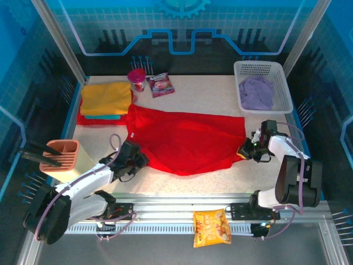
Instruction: Fold and stack the t-shirts
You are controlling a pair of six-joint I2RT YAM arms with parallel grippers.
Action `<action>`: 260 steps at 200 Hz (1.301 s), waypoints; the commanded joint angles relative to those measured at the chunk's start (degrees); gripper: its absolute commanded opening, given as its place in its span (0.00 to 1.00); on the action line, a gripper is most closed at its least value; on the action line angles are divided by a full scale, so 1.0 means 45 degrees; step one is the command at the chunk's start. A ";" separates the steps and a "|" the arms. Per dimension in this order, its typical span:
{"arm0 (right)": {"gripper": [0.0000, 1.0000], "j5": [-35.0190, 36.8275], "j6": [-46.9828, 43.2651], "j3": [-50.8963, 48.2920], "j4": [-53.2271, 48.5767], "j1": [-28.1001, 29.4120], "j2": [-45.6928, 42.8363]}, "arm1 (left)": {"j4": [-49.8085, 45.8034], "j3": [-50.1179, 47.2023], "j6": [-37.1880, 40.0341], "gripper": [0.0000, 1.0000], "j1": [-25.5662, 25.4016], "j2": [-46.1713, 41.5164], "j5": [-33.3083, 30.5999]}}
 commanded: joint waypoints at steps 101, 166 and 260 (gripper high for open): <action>0.00 -0.0286 -0.0203 -0.0125 -0.0038 -0.0277 0.0035 | 0.1969 -0.0179 -0.0147 0.36 0.0071 0.2476 0.0551; 0.00 -0.0365 -0.0212 -0.0116 0.0030 -0.0293 0.0107 | 0.0466 0.0429 0.0004 0.00 0.0070 0.1951 0.0026; 0.00 -0.0480 -0.0180 -0.0071 0.0020 -0.0343 0.0034 | -0.4477 0.3504 0.0745 0.00 0.0091 -0.0570 0.0712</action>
